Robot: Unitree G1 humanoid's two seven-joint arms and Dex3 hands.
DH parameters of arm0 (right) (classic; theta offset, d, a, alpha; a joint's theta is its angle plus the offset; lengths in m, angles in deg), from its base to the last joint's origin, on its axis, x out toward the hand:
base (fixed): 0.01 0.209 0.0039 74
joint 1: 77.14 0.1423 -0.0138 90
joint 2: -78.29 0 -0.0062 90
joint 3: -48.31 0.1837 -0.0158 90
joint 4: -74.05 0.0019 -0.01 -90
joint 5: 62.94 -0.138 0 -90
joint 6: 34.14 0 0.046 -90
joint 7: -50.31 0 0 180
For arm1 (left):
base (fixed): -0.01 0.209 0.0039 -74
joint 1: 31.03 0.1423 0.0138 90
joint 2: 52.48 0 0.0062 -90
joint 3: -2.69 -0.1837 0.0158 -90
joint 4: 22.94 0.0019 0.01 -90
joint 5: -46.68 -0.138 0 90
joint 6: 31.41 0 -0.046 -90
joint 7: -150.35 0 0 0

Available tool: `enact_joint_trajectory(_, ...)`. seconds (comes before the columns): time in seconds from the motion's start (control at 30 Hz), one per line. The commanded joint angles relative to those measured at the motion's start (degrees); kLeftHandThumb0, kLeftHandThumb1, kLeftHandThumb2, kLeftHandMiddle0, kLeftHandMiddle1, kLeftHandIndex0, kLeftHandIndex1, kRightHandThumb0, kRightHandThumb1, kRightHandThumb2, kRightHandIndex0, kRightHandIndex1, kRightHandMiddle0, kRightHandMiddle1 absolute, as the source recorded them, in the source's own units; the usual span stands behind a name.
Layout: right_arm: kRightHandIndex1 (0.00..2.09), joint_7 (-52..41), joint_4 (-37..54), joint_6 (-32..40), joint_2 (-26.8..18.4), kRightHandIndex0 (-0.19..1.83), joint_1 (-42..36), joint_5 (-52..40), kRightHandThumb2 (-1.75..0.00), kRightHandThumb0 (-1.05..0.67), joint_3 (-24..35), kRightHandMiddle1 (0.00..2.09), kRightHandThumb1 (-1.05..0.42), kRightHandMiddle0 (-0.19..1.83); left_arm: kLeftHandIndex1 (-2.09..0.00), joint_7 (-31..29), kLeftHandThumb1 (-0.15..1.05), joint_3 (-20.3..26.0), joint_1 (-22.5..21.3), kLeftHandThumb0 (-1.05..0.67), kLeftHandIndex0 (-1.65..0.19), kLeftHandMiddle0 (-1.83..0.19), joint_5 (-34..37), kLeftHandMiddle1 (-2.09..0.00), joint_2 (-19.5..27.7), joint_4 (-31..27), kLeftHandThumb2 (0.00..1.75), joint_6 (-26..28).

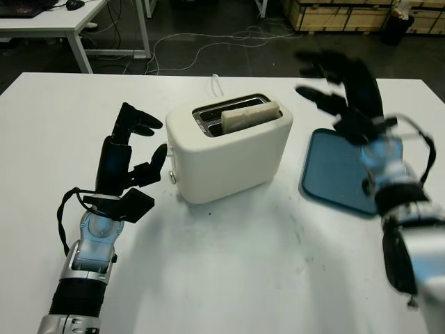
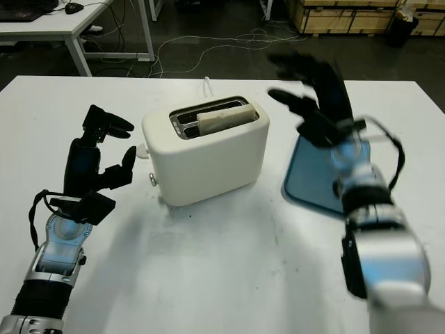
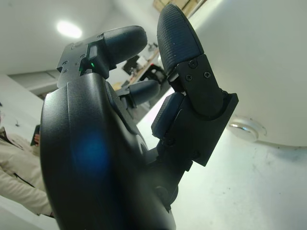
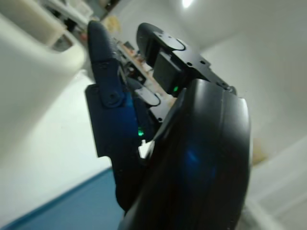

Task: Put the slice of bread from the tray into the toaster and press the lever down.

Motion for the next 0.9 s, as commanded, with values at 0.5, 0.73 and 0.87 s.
enact_joint_trajectory(0.5, 0.01, -7.09, 50.36, 25.28, 7.10, 0.73, -34.72, -13.71, 0.00, -0.69, 3.13, 0.01, -0.84, 0.59, -1.75, -0.76, 0.66, 0.42, -2.48, -0.82, 0.00, -0.02, -5.33, -1.75, 6.48, -0.94, 0.92, 2.37)
enact_joint_trajectory(0.73, 0.01, -7.68, 57.26, 31.66, 7.02, 0.74, -37.02, -12.99, 0.00, -0.67, 2.68, 0.01, -0.79, 0.61, -1.75, -2.10, 0.61, 0.24, -2.32, -0.84, 0.00, -0.13, -5.97, -1.75, 8.66, -1.94, 0.94, 4.87)
enact_joint_trajectory(0.87, 0.01, -7.87, 56.17, 32.51, 6.98, 0.75, -35.94, -11.77, 0.00, -0.60, 2.42, 0.00, -0.76, 0.61, -1.75, -2.29, 0.55, 0.08, -2.62, -0.83, 0.00, -0.15, -6.60, -1.75, 9.20, -2.17, 1.00, 5.29)
